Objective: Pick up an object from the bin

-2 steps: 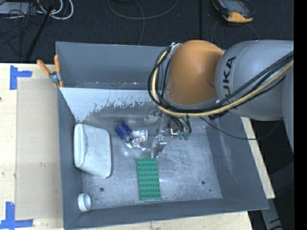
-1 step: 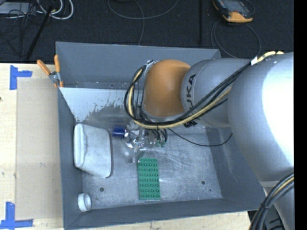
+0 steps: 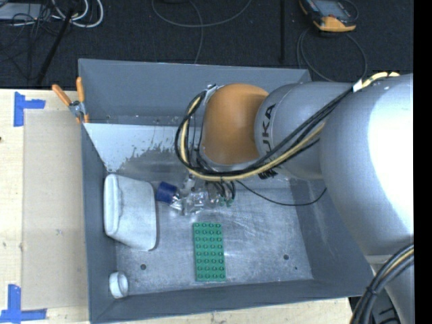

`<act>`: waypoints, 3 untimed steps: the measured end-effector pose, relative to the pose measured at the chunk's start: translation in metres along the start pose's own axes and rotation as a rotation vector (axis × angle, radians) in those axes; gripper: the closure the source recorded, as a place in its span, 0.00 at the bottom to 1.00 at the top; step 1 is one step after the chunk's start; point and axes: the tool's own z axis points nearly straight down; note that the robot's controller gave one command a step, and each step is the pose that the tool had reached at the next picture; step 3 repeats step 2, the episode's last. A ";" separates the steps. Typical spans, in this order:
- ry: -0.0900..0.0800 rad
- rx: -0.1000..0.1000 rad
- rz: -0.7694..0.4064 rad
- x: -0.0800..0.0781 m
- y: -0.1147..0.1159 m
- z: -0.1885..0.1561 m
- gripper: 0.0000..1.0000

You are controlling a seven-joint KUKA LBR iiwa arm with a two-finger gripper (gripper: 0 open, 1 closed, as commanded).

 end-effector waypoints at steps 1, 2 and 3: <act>-0.002 -0.001 0.011 -0.004 0.020 -0.107 1.00; -0.003 0.000 -0.010 0.009 0.012 -0.210 1.00; -0.003 0.000 -0.010 0.009 0.012 -0.210 1.00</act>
Offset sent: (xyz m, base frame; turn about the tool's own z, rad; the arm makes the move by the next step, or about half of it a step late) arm 0.0002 0.0181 0.1027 0.0133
